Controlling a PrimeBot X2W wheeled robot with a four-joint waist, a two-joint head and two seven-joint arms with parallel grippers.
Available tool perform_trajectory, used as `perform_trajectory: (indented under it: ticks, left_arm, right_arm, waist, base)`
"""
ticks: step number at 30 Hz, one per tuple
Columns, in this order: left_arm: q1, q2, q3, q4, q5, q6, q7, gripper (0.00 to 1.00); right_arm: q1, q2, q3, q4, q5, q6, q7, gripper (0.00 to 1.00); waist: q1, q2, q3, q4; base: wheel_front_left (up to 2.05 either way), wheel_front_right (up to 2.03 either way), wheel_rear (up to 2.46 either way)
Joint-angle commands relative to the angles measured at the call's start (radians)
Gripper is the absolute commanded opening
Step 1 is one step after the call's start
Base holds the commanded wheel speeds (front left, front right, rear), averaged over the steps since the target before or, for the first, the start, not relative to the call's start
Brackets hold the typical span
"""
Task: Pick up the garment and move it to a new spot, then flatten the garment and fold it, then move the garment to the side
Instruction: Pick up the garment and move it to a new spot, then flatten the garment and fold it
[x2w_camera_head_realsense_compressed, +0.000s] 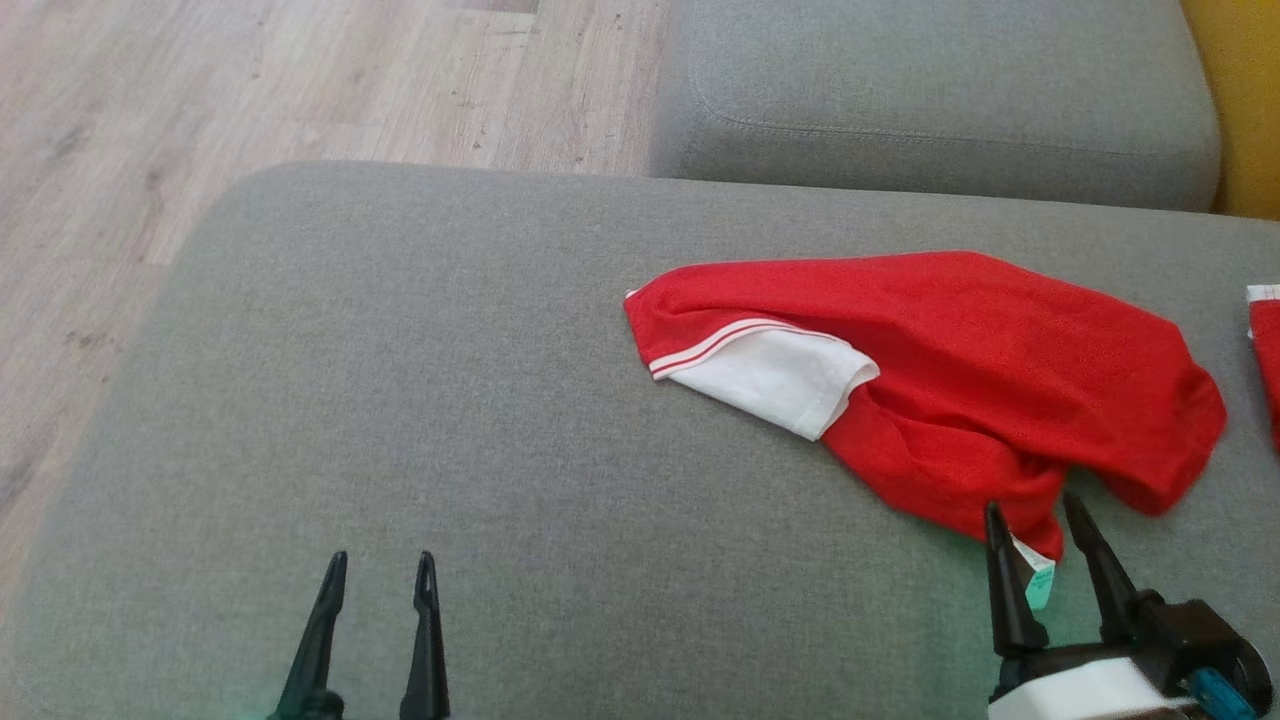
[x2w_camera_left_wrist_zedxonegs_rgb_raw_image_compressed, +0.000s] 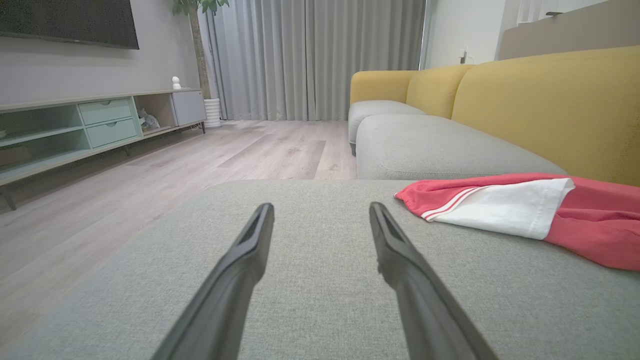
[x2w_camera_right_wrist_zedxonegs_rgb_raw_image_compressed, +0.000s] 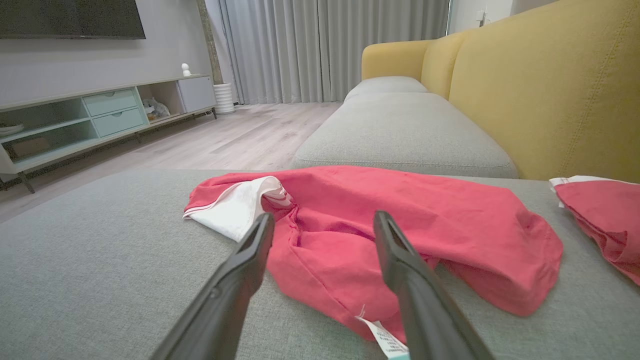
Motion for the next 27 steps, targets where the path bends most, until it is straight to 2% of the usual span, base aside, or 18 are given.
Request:
perform_trajectory:
  ticks: [1,27]
  left_arm:
    - [-0.045,-0.014,0.031,-0.026,0.012,-0.003,-0.009,1.00]
    - [-0.046,-0.021,0.028,-0.016,0.036,-0.027,-0.009,1.00]
  right_arm:
    - [-0.023,-0.007,0.025,-0.028,0.007,-0.001,-0.002,1.00]
    - [-0.021,-0.006,0.034,-0.020,0.021,-0.001,-0.002,1.00]
  waist:
    - [0.0000,0.0000,0.000,-0.001]
    - [0.0000,0.0000,0.004,-0.005]
  base:
    - [0.00,0.00,0.00]
    - [0.00,0.00,0.00]
